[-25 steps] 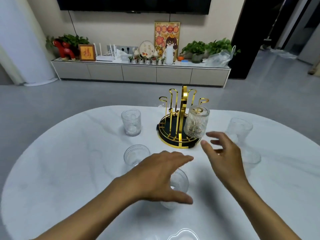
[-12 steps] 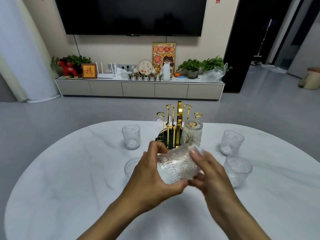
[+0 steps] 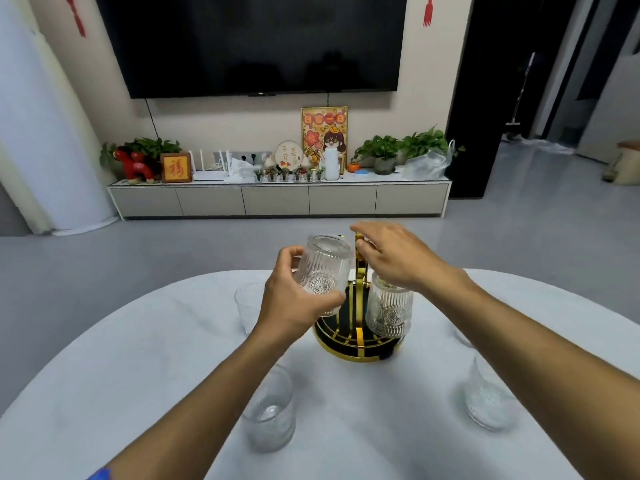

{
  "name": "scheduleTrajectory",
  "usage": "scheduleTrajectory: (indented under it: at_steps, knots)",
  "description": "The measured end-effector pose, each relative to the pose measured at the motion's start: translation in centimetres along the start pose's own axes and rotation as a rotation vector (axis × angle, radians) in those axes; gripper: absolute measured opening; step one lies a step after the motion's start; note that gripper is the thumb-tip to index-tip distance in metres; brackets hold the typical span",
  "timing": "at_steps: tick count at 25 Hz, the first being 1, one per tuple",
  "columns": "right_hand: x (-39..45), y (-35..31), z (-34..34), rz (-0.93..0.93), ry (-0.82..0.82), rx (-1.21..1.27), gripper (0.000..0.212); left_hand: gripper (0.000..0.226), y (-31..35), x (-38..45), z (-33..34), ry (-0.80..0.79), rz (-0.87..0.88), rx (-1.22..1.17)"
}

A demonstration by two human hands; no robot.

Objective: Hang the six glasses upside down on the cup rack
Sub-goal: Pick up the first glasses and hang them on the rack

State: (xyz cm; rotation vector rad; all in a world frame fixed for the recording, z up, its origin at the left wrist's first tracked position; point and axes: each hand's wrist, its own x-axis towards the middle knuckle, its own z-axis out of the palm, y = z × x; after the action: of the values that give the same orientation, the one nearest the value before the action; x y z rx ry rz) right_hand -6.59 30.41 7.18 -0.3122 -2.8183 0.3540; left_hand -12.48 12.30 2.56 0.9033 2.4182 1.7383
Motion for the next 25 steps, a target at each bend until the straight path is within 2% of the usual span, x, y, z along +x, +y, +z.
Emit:
scheduleTrajectory:
  at_steps: [4,7,14,19,25]
  knots:
    - [0.3,1.6,2.1,-0.038,0.065,-0.003,0.038,0.084,-1.8,1.4,0.1,0.056,0.014,-0.131]
    - [0.5,2.0,2.3,-0.048,0.076,0.011,0.048,0.087,-2.1,1.5,0.0,0.022,0.038,-0.149]
    - [0.6,2.4,1.4,-0.069,0.061,-0.070,0.054,0.089,-2.8,1.8,2.5,-0.070,-0.032,0.039]
    - [0.6,2.4,1.0,-0.106,0.049,-0.227,0.060,0.085,-4.7,1.1,3.3,-0.138,-0.107,0.132]
    - [0.4,2.1,1.5,-0.104,0.059,-0.208,0.060,0.084,-5.5,1.3,3.3,-0.221,-0.114,0.187]
